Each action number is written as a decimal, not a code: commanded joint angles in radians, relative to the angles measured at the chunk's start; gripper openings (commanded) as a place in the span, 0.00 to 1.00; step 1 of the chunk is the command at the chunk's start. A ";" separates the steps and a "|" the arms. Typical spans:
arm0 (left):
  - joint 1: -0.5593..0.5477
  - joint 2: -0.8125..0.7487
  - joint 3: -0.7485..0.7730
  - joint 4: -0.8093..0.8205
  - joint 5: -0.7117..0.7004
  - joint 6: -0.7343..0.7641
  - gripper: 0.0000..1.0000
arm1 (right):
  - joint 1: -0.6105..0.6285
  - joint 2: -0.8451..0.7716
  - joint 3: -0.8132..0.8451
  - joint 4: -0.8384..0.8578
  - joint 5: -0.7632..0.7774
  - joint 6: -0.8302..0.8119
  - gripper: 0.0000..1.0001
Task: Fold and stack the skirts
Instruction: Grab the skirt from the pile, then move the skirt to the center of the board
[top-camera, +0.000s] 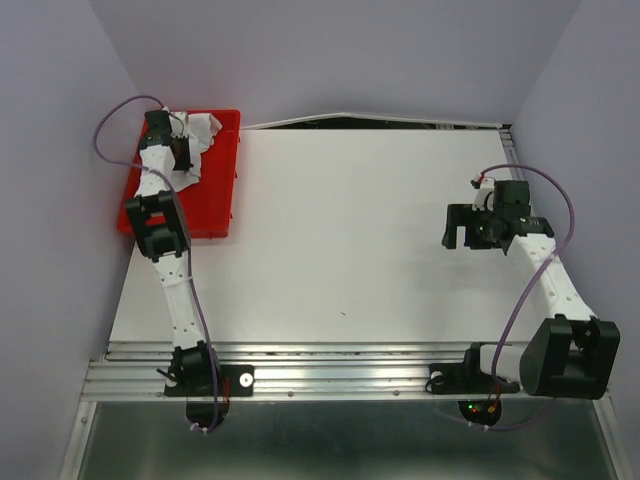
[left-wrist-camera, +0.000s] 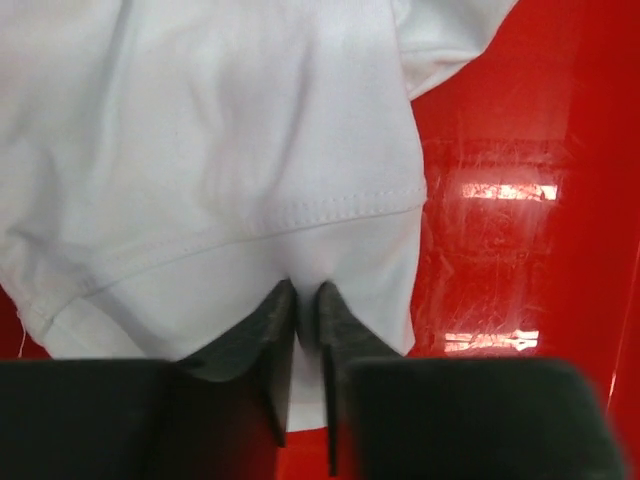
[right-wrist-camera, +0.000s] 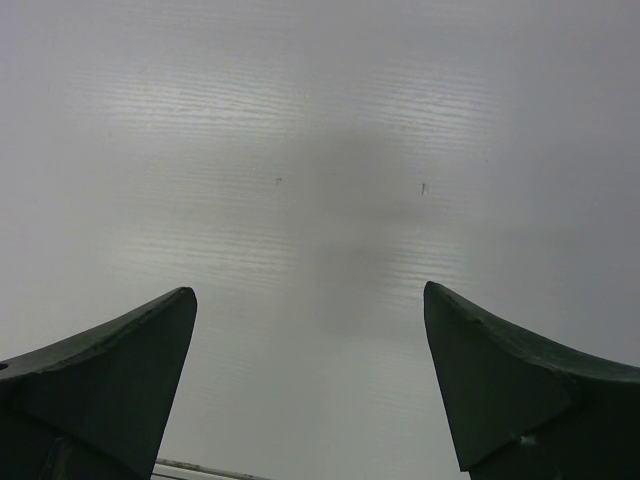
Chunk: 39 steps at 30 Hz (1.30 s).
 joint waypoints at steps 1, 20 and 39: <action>0.008 -0.087 0.045 -0.055 0.060 0.014 0.00 | -0.008 -0.032 0.061 -0.004 -0.010 0.004 1.00; -0.222 -0.771 0.073 0.047 0.231 0.080 0.00 | -0.008 -0.103 0.084 -0.007 -0.100 0.008 1.00; -0.590 -0.863 -0.861 0.233 0.826 -0.330 0.10 | -0.008 -0.066 0.156 -0.076 -0.326 -0.099 0.99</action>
